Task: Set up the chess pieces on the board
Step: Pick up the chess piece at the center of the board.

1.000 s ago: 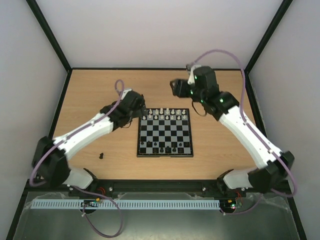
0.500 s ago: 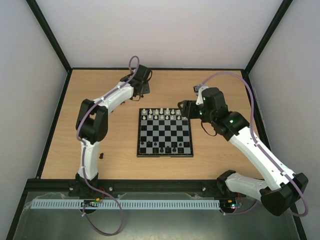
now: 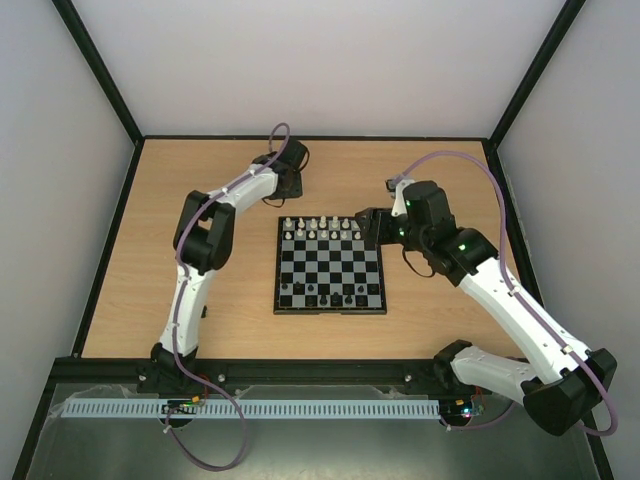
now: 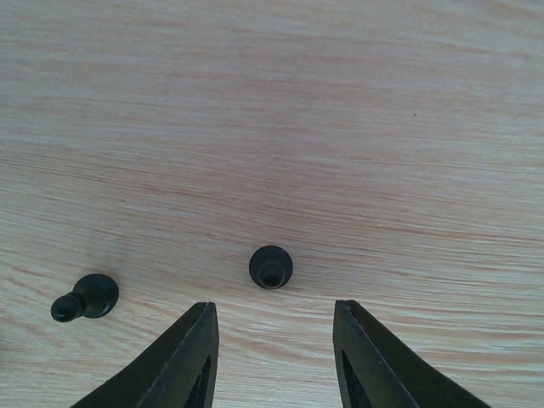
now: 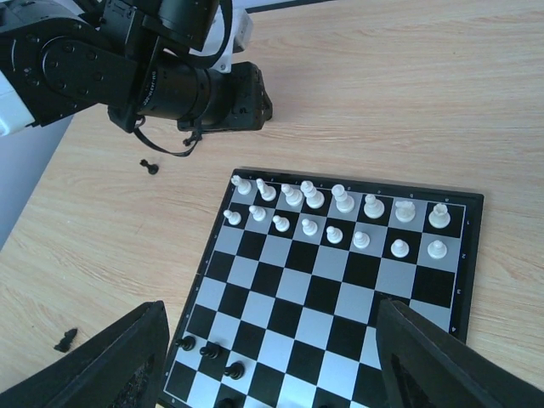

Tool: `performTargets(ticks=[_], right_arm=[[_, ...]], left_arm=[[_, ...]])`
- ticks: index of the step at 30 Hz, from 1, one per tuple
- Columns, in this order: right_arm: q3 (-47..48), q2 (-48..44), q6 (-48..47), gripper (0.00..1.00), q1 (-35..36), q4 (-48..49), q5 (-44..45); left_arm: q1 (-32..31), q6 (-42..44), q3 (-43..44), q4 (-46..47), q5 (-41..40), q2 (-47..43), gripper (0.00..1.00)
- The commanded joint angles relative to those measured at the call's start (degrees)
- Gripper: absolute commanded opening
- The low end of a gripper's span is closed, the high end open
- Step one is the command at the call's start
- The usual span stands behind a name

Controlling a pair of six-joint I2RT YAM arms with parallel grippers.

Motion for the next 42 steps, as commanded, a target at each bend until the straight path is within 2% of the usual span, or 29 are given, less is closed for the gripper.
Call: performTargets(ticks=[1, 24, 33, 42], right_arm=[[-0.75, -0.05, -0.65, 0.68, 0.25, 0.29, -1.22], [-1.26, 1.41, -0.43, 0.68, 0.25, 1.16, -2.23], [-1.53, 1.67, -0.34, 0.68, 0.25, 1.19, -2.33], [-1.53, 1.54, -0.43, 0.68, 0.25, 1.24, -2.21]], left_arm=[[0.84, 1.39, 1.29, -1.87, 0.81, 0.70, 0.41], [2.12, 2.58, 5.94, -0.93, 2.38, 5.52, 0.30], [2.27, 2.57, 6.13, -1.05, 2.24, 6.31, 0.15], [2.23, 2.27, 4.99, -1.97, 1.68, 4.64, 0.04]])
